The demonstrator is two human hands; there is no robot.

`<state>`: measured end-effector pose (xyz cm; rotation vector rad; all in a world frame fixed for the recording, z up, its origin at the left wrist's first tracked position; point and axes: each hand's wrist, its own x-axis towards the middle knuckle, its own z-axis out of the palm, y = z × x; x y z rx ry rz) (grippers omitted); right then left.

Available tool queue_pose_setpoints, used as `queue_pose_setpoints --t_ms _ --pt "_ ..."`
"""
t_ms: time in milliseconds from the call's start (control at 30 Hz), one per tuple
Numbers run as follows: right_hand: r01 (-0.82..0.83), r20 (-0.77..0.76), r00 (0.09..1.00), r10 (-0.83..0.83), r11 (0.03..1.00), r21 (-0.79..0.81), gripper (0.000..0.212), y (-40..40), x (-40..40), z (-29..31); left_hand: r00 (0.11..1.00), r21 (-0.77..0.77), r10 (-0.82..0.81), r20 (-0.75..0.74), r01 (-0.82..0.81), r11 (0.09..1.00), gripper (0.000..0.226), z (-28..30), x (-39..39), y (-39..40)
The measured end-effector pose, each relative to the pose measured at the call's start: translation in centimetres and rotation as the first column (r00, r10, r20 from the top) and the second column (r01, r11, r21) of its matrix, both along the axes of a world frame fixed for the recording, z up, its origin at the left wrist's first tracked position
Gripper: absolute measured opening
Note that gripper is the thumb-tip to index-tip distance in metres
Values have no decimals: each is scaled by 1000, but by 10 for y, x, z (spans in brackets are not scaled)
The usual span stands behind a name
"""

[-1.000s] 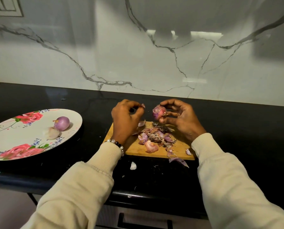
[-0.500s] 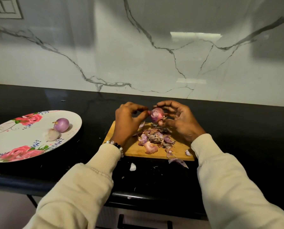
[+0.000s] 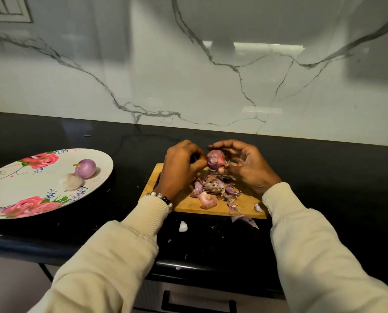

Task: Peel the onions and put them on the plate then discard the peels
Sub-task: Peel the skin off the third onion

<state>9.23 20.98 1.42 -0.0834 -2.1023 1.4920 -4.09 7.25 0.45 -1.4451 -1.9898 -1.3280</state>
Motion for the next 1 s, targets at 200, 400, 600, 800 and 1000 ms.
queue_pose_setpoints --t_ms 200,400,600,800,1000 --pt "32 10 999 -31 999 -26 52 -2 -1 2 998 29 30 49 -31 999 6 2 -2 0" --pt "44 -5 999 -45 997 -59 51 -1 2 3 986 121 81 143 -99 988 14 0 -11 0" --pt "47 12 999 -47 999 -23 51 -2 2 3 995 74 73 71 -78 994 19 -4 -11 2" --pt "55 34 998 -55 998 13 50 -3 2 2 1000 86 -3 -15 4 996 20 0 -6 -1" --pt "62 79 995 -65 997 38 51 -1 1 1 988 -14 -74 -136 73 997 20 -1 -4 -3"
